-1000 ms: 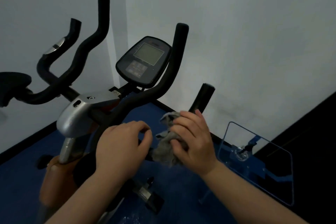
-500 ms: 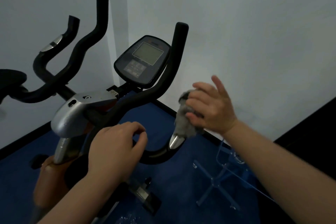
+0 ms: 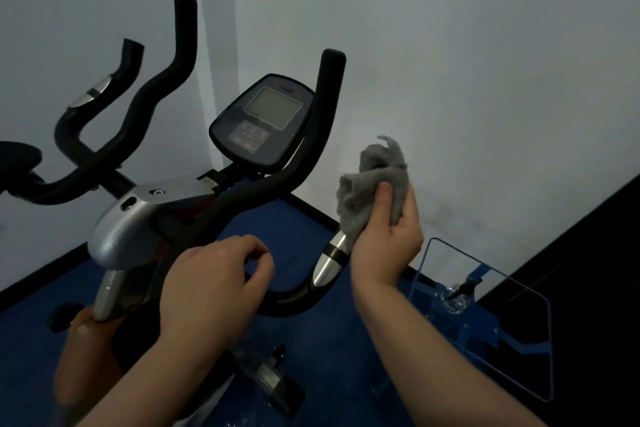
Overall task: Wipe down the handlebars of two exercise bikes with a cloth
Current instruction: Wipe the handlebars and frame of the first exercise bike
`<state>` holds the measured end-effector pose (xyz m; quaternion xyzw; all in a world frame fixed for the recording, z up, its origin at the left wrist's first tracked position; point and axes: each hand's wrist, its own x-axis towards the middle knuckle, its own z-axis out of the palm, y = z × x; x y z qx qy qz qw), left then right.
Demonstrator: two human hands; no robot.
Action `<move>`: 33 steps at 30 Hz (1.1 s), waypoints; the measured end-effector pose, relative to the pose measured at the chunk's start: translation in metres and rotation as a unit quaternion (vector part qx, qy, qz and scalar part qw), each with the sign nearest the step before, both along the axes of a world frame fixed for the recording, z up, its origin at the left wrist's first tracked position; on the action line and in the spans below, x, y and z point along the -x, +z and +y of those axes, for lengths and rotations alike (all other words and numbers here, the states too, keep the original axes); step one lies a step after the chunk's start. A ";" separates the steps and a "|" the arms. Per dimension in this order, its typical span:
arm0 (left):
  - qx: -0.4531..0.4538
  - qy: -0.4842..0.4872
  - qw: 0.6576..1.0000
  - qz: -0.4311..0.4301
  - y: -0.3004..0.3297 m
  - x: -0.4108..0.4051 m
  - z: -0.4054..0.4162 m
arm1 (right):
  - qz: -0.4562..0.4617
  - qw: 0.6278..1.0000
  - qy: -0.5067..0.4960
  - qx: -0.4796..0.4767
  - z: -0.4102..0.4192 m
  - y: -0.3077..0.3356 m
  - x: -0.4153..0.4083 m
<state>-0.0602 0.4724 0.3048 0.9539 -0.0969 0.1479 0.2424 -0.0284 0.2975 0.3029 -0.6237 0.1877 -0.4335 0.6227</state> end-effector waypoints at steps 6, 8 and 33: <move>-0.006 0.004 1.000 -0.006 -0.002 -0.002 0.000 | 0.077 0.990 0.073 0.096 0.026 -0.061 0.068; -0.009 -0.001 1.000 -0.008 -0.003 -0.001 0.001 | 0.069 0.966 0.075 0.237 0.010 -0.062 0.070; 0.118 0.248 0.953 -0.128 -0.031 0.025 0.034 | 0.206 0.627 0.361 0.659 0.064 0.009 0.032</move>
